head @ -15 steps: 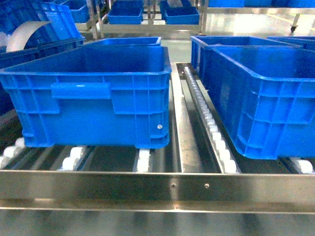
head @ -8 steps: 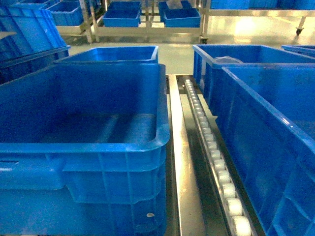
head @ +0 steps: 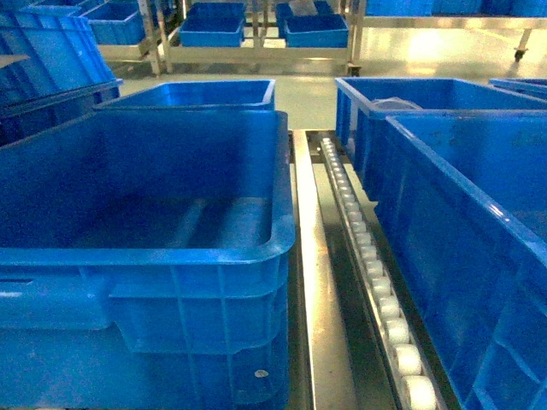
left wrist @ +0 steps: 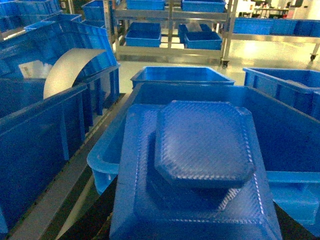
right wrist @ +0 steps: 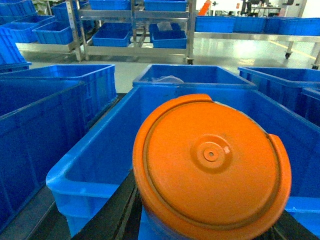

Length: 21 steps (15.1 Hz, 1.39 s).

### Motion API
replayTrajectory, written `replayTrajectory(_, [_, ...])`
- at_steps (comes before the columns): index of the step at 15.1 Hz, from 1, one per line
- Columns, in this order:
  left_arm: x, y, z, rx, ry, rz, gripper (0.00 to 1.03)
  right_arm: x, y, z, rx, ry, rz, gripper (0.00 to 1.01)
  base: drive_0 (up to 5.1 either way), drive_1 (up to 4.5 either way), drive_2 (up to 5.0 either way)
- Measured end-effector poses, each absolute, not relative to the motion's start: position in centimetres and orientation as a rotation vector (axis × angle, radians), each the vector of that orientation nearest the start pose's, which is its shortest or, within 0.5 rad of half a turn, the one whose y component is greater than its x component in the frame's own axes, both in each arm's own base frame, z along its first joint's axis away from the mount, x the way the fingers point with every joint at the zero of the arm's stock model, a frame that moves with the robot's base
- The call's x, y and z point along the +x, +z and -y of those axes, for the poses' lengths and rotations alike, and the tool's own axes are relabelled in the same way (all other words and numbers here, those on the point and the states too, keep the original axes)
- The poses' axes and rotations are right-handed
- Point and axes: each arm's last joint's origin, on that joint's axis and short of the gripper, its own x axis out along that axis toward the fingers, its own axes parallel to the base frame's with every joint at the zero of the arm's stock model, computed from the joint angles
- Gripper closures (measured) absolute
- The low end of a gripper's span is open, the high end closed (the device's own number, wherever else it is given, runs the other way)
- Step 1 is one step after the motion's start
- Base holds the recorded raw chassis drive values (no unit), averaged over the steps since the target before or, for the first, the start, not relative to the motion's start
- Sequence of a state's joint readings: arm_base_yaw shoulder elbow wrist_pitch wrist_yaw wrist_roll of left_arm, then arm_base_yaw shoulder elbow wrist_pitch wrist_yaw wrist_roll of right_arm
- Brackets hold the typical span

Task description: Sort blue parts and orange caps into right shelf containers

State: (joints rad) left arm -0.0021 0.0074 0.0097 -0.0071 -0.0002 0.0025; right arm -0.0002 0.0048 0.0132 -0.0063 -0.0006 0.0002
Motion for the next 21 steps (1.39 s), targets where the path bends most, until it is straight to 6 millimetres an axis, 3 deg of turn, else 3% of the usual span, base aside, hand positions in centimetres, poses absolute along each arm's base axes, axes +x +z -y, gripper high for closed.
replayTrajectory(13, [9.8,16.6,0.0,0.002,-0.001,-0.001,0.60,9.7,16.7,0.0,0.000,0.000,0.002,0.58,0.0,0.00,0.0])
replayTrajectory(14, [9.7,17.5,0.1,-0.007,0.023,0.112,0.60,9.7,17.1,0.0,-0.021,-0.015,0.051,0.58,0.0,0.00,0.0])
replayTrajectory(15, [9.7,18.8,0.4,-0.022,0.000,0.241,0.60,9.5,18.7,-0.2,-0.051,-0.056,0.212,0.58,0.0,0.00,0.0])
replayTrajectory(18, [13.2,19.2,1.5,-0.042,-0.077,0.221,0.60,10.8,19.9,0.0,-0.110,-0.047,0.251,0.58,0.0,0.00,0.0])
replayTrajectory(20, [18.7,22.4,3.3,-0.057,-0.140,0.284,0.60,14.0,22.6,0.5,-0.131,-0.057,0.317,0.58,0.0,0.00,0.0])
replayTrajectory(21, [23.1,23.2,4.2,-0.066,-0.142,0.246,0.60,16.8,23.6,0.9,-0.139,-0.079,0.333,0.58,0.0,0.00,0.0])
